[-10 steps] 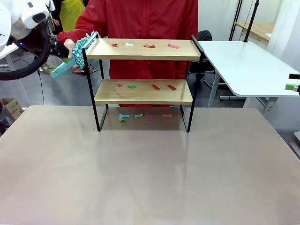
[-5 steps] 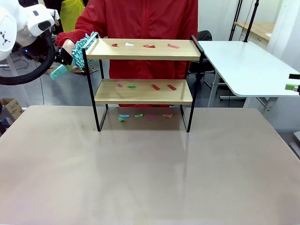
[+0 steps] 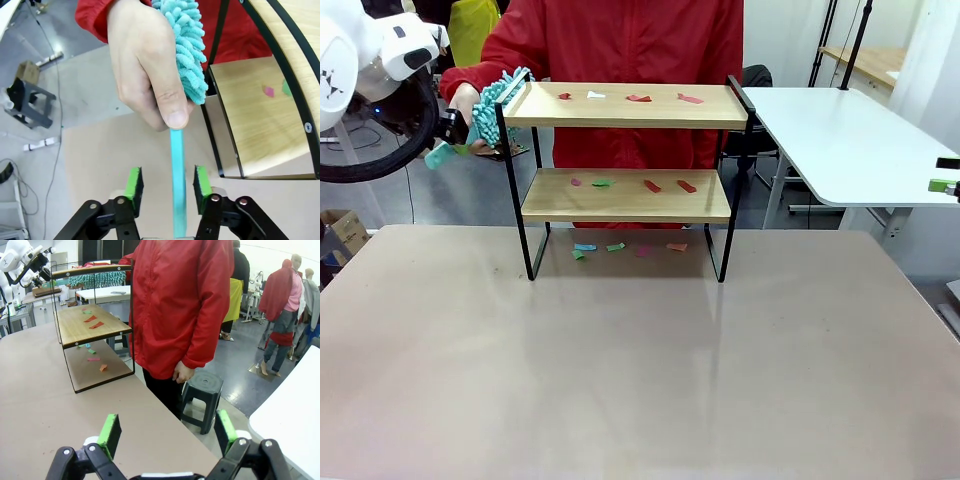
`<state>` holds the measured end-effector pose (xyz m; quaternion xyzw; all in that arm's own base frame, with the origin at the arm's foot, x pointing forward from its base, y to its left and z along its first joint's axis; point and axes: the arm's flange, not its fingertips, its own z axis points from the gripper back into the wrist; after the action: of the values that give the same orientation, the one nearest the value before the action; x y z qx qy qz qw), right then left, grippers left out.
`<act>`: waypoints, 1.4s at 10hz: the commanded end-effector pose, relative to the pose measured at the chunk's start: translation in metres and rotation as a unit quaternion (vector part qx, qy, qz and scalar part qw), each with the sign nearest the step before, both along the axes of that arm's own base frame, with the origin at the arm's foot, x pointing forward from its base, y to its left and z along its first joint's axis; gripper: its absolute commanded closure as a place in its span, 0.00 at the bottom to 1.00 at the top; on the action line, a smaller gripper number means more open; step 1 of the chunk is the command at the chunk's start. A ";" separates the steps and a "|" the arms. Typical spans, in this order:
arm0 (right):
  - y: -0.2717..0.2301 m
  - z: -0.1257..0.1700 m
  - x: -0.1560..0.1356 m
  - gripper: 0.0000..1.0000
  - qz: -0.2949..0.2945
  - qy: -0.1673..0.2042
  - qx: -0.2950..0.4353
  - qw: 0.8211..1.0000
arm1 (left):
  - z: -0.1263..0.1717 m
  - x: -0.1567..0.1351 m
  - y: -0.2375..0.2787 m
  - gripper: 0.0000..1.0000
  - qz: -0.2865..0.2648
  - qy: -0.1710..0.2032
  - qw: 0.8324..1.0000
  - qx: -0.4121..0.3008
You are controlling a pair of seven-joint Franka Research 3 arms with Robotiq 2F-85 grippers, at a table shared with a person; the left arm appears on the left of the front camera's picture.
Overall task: Clean the shelf.
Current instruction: Pick up the Duster handed by the human.
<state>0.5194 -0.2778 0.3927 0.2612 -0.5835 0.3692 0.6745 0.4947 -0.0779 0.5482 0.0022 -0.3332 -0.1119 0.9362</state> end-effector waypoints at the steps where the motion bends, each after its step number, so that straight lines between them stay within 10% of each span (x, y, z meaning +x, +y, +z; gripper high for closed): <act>1: 0.003 0.006 0.001 0.00 -0.001 0.007 -0.002 1.000 | 0.001 -0.001 -0.005 0.85 0.020 0.002 1.000 0.008; 3: 0.003 0.006 0.001 0.00 -0.001 0.007 -0.002 1.000 | -0.001 -0.001 -0.006 1.00 0.031 0.000 0.999 0.015; 14: 0.003 0.006 0.001 0.00 -0.001 0.007 -0.002 1.000 | -0.001 0.001 0.005 1.00 0.059 -0.004 0.998 0.007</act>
<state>0.5194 -0.2778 0.3927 0.2612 -0.5835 0.3692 0.6745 0.4965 -0.0742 0.5443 0.0251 -0.3331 -0.0524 0.9411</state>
